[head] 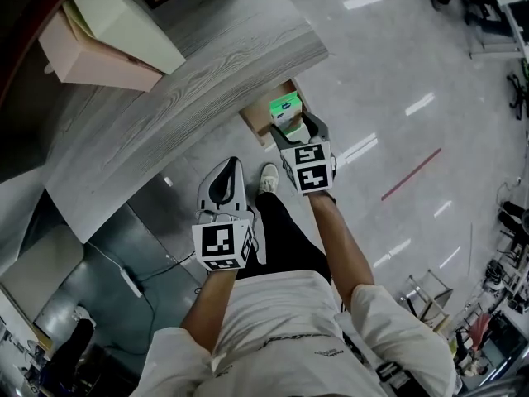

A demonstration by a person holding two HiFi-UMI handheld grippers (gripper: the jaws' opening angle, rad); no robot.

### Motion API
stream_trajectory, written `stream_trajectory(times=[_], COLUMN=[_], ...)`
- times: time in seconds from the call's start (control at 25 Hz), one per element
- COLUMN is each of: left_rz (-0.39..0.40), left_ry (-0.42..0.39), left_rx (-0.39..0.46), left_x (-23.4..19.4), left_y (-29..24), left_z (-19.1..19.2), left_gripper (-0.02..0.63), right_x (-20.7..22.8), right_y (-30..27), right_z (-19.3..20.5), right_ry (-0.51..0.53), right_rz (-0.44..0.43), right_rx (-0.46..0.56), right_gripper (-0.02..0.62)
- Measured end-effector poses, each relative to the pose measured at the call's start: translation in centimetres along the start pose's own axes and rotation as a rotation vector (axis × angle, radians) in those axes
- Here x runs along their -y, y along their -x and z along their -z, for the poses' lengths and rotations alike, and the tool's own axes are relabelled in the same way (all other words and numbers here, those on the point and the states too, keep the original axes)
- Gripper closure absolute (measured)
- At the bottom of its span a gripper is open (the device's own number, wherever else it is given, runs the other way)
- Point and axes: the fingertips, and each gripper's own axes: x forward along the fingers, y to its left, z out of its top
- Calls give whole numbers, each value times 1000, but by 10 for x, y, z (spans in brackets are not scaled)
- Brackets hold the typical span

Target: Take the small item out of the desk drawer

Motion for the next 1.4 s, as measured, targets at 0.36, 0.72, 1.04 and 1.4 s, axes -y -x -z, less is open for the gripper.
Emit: stream_trajectory(times=[0.36,0.72,1.04,1.4], left_rz=[-3,-13,-3,12], left_ry=[-33,-73,-105,-154], left_rx=[41,89,139,197], left_x=[6,14,26,34], left_y=[32,73,104,129], left_z=[-41,-86,-120,-155], left_gripper=[591,591,591,591], right_x=[-13,-36,-51,-68], right_y=[73,148,207,252], right_z=[-43,-85,-119,-145], right_ry=[2,-3,-8,-5], right_rz=[17,9,14,12], right_rx=[110,228,331,408], right_gripper=[255,255,255,255])
